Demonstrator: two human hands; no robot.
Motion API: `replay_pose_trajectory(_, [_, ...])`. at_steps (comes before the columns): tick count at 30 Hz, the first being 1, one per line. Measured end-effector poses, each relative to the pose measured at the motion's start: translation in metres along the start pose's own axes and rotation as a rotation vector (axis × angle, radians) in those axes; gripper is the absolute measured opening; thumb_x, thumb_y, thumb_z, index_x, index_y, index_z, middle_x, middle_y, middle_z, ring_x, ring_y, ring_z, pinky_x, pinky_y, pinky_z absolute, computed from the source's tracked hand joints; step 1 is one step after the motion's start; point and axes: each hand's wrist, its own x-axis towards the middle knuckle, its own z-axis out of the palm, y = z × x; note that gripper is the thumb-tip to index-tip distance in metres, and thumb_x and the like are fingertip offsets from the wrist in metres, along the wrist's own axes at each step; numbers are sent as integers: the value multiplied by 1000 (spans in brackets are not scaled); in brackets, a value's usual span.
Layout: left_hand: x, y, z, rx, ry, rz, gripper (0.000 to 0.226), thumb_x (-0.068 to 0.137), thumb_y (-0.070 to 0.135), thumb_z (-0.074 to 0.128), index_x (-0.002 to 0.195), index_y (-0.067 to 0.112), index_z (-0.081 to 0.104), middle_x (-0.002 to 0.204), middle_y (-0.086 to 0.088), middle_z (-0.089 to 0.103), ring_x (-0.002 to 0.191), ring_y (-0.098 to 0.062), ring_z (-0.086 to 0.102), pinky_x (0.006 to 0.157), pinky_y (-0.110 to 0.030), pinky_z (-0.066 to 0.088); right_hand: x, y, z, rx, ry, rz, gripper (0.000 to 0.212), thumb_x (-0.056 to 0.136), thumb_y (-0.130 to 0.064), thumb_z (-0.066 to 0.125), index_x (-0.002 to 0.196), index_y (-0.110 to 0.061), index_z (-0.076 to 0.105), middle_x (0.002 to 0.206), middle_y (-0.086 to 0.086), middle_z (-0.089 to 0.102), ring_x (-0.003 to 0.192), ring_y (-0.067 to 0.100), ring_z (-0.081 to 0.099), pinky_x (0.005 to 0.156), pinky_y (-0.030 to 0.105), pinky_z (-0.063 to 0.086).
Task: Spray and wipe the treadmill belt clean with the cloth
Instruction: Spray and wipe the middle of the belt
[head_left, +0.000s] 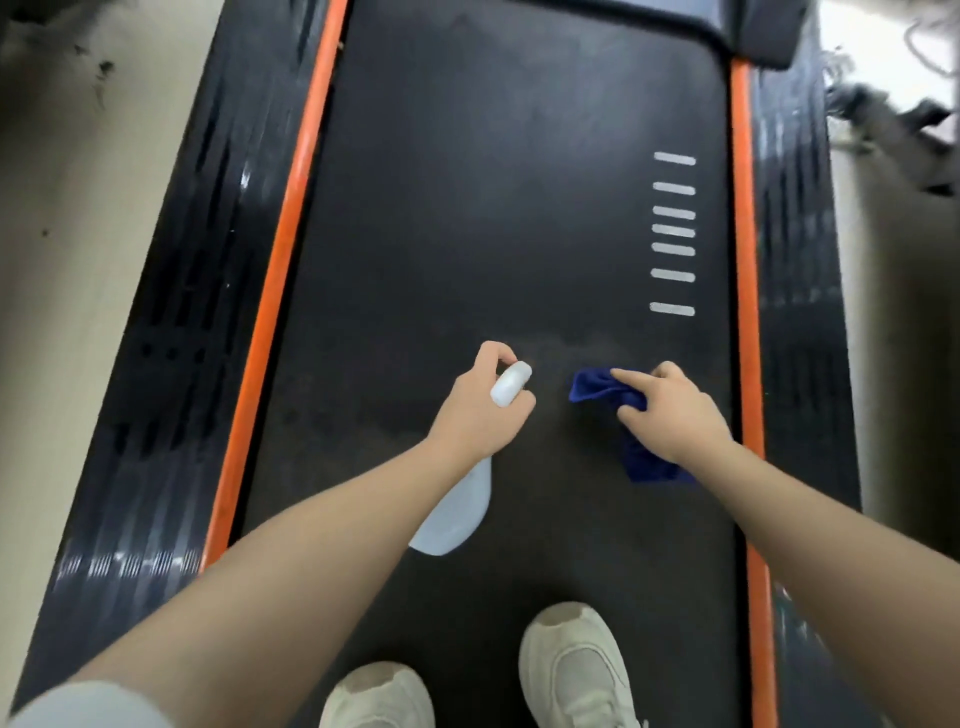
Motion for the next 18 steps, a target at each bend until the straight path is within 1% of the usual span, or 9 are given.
replay_pose_trajectory(3, [3, 5, 26, -66, 0, -52, 37, 88, 19, 56, 117, 26, 35, 86, 1, 56, 78, -19, 58, 71, -35, 49, -14, 13, -9, 98, 106, 79, 47, 90, -30, 47, 137, -36, 45, 116, 2, 44, 104, 28, 55, 85, 34, 42])
replay_pose_trajectory(5, [2, 10, 43, -68, -100, -31, 53, 87, 22, 58, 130, 30, 27, 90, 2, 59, 89, -20, 61, 82, -38, 52, -24, 17, -14, 162, 165, 134, 47, 91, -27, 47, 137, -33, 45, 120, 4, 45, 106, 27, 53, 82, 32, 39])
replay_pose_trajectory(6, [0, 12, 51, -57, -151, -8, 57, 86, 23, 58, 132, 34, 25, 92, 3, 60, 92, -21, 61, 85, -41, 51, -30, 19, -15, 190, 179, 160, 47, 91, -25, 47, 137, -32, 45, 121, 4, 44, 106, 27, 53, 81, 31, 38])
replay_pose_trajectory(9, [-4, 13, 56, -51, -154, -11, 48, 86, 25, 58, 125, 30, 30, 93, -1, 59, 89, -23, 61, 83, -45, 53, -49, 20, -9, 230, 163, 143, 48, 93, -21, 47, 141, -29, 41, 122, 5, 42, 105, 24, 51, 84, 33, 41])
replay_pose_trajectory(12, [-1, 9, 33, -34, -44, -48, 41, 87, 24, 58, 121, 26, 35, 88, 2, 54, 83, -20, 59, 80, -44, 52, -53, 14, 1, 292, 180, 113, 49, 95, -16, 46, 143, -26, 38, 120, 7, 40, 103, 26, 52, 87, 34, 41])
replay_pose_trajectory(14, [1, 6, 10, -95, 80, -20, 46, 88, 18, 58, 128, 24, 36, 84, 9, 50, 78, -10, 57, 78, -35, 51, -44, 6, 9, 309, 210, 91, 49, 95, -12, 46, 142, -25, 39, 121, 10, 40, 103, 28, 52, 89, 34, 40])
replay_pose_trajectory(16, [4, 5, -17, -143, 184, -6, 51, 90, 13, 56, 136, 23, 35, 84, 18, 47, 76, 2, 52, 69, -13, 45, -28, -9, 18, 297, 251, 65, 49, 95, -12, 46, 142, -25, 40, 123, 10, 39, 102, 29, 51, 87, 31, 38])
replay_pose_trajectory(17, [6, 5, -31, -157, 221, -3, 50, 91, 13, 56, 136, 23, 37, 86, 20, 47, 77, 5, 51, 65, -7, 40, -18, -18, 23, 292, 274, 42, 49, 95, -12, 46, 142, -25, 40, 123, 10, 39, 101, 29, 50, 86, 30, 37])
replay_pose_trajectory(18, [9, 2, -43, -159, 256, 7, 45, 91, 13, 56, 133, 22, 41, 89, 20, 49, 80, 5, 52, 65, -7, 39, -5, -28, 29, 290, 294, 7, 49, 95, -11, 46, 142, -25, 40, 124, 11, 39, 101, 29, 49, 86, 29, 37])
